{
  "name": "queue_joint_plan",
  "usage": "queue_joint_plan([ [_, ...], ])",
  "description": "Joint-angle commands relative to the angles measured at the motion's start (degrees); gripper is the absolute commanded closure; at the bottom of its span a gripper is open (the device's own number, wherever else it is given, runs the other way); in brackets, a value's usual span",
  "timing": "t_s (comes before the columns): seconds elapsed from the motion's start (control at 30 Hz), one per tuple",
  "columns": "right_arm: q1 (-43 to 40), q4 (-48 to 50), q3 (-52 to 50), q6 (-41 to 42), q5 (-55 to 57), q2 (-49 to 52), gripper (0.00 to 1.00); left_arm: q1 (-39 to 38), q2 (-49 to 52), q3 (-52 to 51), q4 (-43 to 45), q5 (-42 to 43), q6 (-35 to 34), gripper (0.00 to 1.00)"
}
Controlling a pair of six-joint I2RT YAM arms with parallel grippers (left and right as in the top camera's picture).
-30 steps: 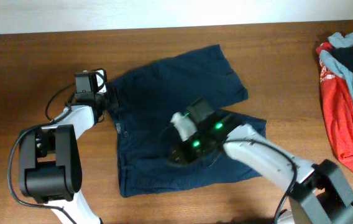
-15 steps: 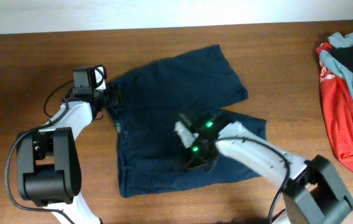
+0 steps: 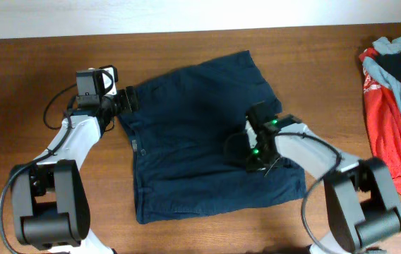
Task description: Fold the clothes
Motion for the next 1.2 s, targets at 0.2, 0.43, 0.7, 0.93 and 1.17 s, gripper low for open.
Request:
queue_joint_plan([
  [0.2, -17.1, 17.5, 0.8, -0.7, -4.6, 2.0, 0.6, 0.2, -1.5, 0.9, -1.6, 0.8, 0.7, 0.15],
  [0.43, -19.5, 8.2, 6.2, -9.2, -20.6, 0.0, 0.52, 0.2, -1.5, 0.8, -3.2, 1.3, 2.5, 0.14],
  [0.7, -19.5, -8.0, 10.4, -11.8, -25.1, -12.7, 0.43, 0.2, -7.5, 0.9, -19.1, 6.9, 4.6, 0.22],
  [0.93, -19.5, -18.2, 10.4, -6.2, -18.9, -27.2, 0.34, 0.3, -27.7, 0.9, -36.5, 3.0, 3.9, 0.52],
  [1.17, -19.5, -29.5, 7.2, 1.2, -3.4, -31.4, 0.23, 0.3, -39.5, -0.5, -55.9, -1.4, -4.2, 0.42],
])
